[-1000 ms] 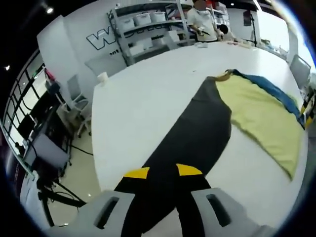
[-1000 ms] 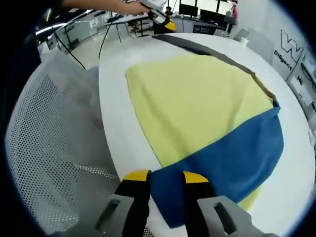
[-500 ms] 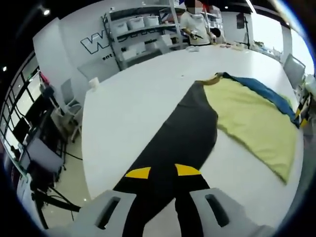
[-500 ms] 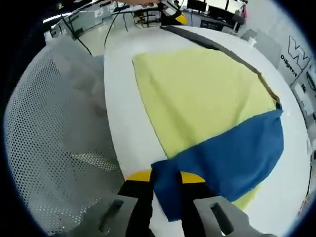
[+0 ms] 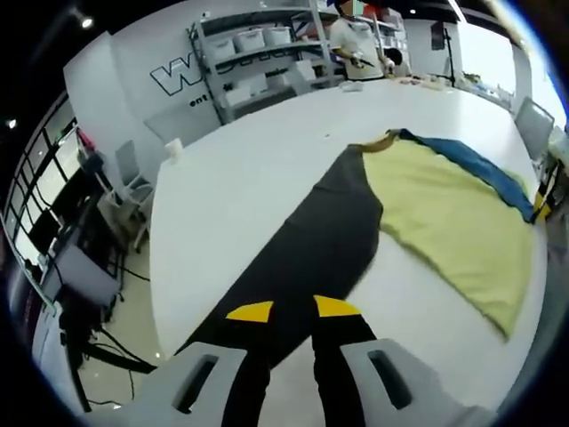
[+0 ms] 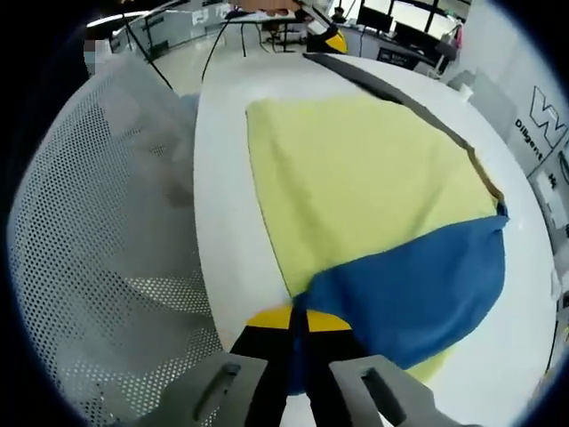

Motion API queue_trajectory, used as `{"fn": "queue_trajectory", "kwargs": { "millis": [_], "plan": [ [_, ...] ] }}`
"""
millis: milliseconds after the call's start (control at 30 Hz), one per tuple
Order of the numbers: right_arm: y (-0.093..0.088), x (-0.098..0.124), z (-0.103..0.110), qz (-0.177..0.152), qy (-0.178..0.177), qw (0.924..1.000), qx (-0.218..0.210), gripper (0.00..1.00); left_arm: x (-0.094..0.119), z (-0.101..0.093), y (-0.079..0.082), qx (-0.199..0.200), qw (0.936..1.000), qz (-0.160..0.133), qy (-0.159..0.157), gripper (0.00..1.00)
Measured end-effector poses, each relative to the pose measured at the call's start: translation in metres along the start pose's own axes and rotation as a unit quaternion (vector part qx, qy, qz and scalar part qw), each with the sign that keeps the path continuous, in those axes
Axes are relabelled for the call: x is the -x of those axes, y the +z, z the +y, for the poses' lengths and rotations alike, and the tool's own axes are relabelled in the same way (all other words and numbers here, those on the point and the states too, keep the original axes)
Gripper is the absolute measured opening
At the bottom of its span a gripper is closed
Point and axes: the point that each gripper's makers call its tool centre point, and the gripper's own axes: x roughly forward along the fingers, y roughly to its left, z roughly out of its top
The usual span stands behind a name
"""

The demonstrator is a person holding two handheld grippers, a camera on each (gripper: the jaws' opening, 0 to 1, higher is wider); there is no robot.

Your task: Fold the garment on the visible template until the final outline fits inside the template.

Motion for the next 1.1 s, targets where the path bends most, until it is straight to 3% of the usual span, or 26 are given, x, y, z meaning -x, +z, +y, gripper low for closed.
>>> {"fn": "queue_trajectory", "kwargs": {
  "millis": [167,400,700,933,1100],
  "plan": [
    [0.009,0.015,-0.018,-0.029,-0.002,0.9995,-0.009,0.00,0.014,-0.016,0.003,0.023,0.9997,-0.009,0.006,0.23],
    [0.030,0.041,-0.055,-0.085,-0.019,0.9937,-0.070,0.00,0.024,-0.040,-0.002,0.022,0.9997,-0.012,-0.002,0.22],
    [0.041,0.075,-0.104,-0.110,-0.053,0.9875,-0.100,0.00,0.028,-0.055,0.003,0.033,0.9989,-0.030,-0.014,0.24],
    [0.043,0.116,-0.154,-0.137,-0.099,0.9736,-0.153,0.00,0.028,-0.054,-0.005,0.032,0.9990,-0.025,-0.018,0.23],
    [0.041,0.146,-0.189,-0.160,-0.131,0.9590,-0.193,0.00,0.027,-0.054,0.000,0.048,0.9979,-0.033,-0.027,0.25]
  ]
}}
